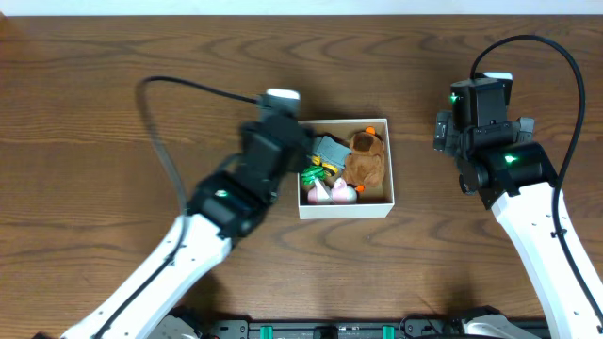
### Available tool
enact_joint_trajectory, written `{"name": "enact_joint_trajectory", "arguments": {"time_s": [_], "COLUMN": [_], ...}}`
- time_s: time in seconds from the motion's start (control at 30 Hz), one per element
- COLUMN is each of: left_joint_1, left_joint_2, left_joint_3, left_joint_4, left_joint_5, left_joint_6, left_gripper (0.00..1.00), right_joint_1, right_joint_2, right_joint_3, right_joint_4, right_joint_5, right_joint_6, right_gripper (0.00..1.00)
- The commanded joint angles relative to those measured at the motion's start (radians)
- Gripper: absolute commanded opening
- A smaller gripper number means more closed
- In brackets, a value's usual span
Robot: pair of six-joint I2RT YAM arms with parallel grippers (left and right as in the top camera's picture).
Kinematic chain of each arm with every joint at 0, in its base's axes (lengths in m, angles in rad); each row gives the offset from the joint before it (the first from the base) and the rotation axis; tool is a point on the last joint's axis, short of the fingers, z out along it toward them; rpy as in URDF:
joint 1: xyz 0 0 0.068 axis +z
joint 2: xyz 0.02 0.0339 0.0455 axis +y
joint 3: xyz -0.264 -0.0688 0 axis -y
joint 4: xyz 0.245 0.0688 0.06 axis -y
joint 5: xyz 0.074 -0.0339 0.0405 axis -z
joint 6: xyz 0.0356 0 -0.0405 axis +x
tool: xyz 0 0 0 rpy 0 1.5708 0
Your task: Pack container
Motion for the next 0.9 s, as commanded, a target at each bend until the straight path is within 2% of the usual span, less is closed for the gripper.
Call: {"name": "enact_joint_trajectory", "arguments": {"time_s": [0.0,0.13,0.3,0.87], "left_joint_1": [0.086,0.196,0.288,0.313], "left_joint_2": [-0.047,-0.074,-0.074,-0.072], "left_joint_3": [0.008,0.008,0.008,0.008], "left_joint_4": [-0.028,-0.061,-0.100,-0.206], "left_joint_5": [-0.075,-0.075,-0.075,-0.074], "left_joint_6": [0.008,0.008,0.008,0.008], "left_gripper": [0.77,0.84,0.98,0.98], "right_joint_1": [-0.006,-0.006,-0.006,-0.006], "right_joint_2": [-0.010,-0.010,-0.010,-0.010], "right_joint_3": [0.006,0.006,0.006,0.006], "right_joint_4": [-0.002,-0.002,-0.002,-0.002], "right_joint_5": [0.018,0.018,0.018,0.018], "right_joint_6": [0.013,0.013,0.013,0.013], "right_gripper": [0.99,0.99,0.99,0.99]}}
